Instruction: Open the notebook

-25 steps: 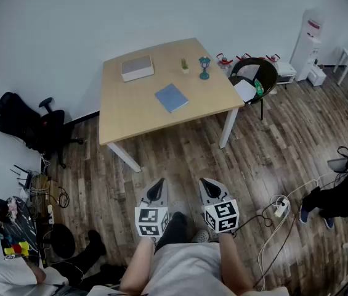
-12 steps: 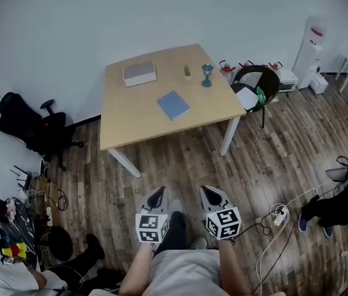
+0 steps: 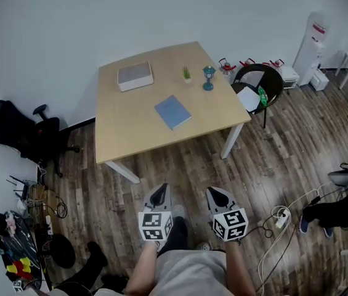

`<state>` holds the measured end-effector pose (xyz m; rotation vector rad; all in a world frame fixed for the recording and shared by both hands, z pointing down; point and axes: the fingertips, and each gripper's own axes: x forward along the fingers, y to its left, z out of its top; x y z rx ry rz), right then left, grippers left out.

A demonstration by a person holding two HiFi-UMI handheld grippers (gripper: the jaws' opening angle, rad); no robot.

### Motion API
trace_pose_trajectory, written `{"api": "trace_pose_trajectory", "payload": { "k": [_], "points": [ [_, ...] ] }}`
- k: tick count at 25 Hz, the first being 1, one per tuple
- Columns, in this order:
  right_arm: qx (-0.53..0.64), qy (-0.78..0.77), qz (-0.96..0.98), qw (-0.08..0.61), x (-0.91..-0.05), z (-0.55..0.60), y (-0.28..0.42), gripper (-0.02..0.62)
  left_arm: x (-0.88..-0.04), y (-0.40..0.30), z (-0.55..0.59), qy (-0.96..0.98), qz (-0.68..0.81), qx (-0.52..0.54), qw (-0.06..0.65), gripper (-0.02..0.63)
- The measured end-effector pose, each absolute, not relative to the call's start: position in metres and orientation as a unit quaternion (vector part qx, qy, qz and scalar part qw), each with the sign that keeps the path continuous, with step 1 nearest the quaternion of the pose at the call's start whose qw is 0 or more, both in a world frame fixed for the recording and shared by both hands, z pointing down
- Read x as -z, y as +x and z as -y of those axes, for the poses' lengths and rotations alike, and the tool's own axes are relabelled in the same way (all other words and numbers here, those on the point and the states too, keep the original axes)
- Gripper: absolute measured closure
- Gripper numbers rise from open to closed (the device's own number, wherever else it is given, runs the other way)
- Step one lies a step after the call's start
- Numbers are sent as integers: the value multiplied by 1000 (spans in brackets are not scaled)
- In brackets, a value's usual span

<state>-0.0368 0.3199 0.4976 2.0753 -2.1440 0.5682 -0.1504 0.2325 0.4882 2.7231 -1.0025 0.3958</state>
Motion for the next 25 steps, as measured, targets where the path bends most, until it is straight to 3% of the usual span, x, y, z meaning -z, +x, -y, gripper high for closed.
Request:
{"api": "trace_pose_trajectory", "payload": {
  "k": [10,22,25],
  "points": [
    [-191,691,694,69,-498,-208,7,589,-495,-106,-104,930,324,-117,126,601],
    [-213,704,677,28,-514,-94,16,546,-508,-142,20,917,349,-132,137,597],
    [-221,703,676,30,-520,-84,22,529,-512,-142,30,917,348,-135,140,547]
  ]
}}
